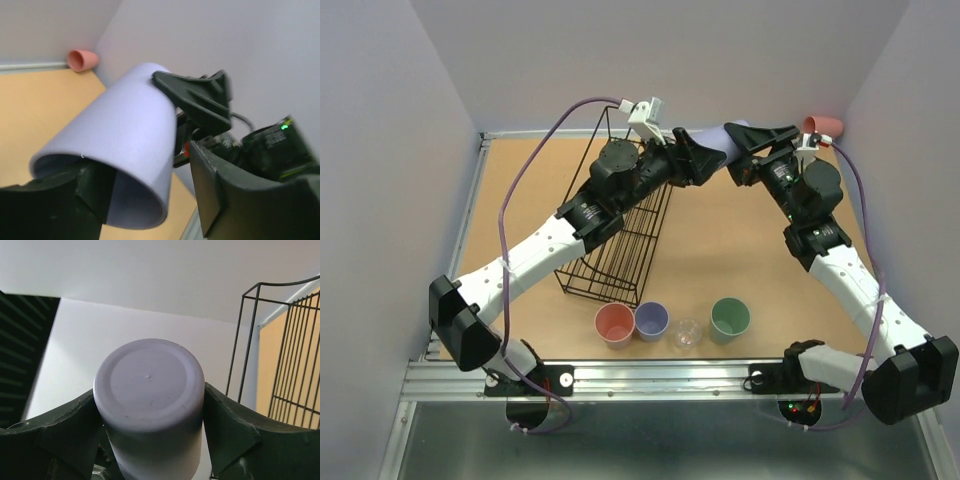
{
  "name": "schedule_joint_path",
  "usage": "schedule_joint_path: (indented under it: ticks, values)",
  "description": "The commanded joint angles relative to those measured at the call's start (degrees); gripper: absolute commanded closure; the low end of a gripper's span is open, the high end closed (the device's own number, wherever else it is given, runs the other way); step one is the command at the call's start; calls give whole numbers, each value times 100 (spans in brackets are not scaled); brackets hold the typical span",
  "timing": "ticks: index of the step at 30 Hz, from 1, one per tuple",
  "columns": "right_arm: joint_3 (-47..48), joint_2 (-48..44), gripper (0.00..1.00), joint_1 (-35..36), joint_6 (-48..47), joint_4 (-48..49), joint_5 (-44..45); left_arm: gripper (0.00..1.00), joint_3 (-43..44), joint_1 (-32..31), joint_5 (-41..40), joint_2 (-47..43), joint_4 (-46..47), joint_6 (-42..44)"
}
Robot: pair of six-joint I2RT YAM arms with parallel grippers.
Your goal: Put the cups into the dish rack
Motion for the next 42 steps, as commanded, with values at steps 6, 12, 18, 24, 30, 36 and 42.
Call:
schedule_joint_path:
  ticks: [6,12,18,24,30,36,42]
  values:
    - [949,559,100,94,-1436,-347,-28,11,-1245,56,-800,-1334,-469,282]
    - [1958,1568,100,103,-2716,-706,25,11,-2186,56,-1582,-2660,-1190,10]
    - [3408,2729,100,506,-4212,-1444,472,12,-2705,56,-1979,-3717,-1998,-237]
    - [4446,3732,100,1007,-5434,-1876,1254,13,-2820,56,-2330,-4368,-2675,-334]
    - [5080,4401,99,1404,-6446,-2175,2054,13,-2715,56,-2638,-4676,-3159,-158]
    - [5063,4611,100,1526,-6964,-2210,2547,13,-2670,56,-2735,-4878,-3441,-70]
    - [5212,4937,100,1527,-7141,-2122,2609,13,-2706,56,-2796,-5010,-3572,62]
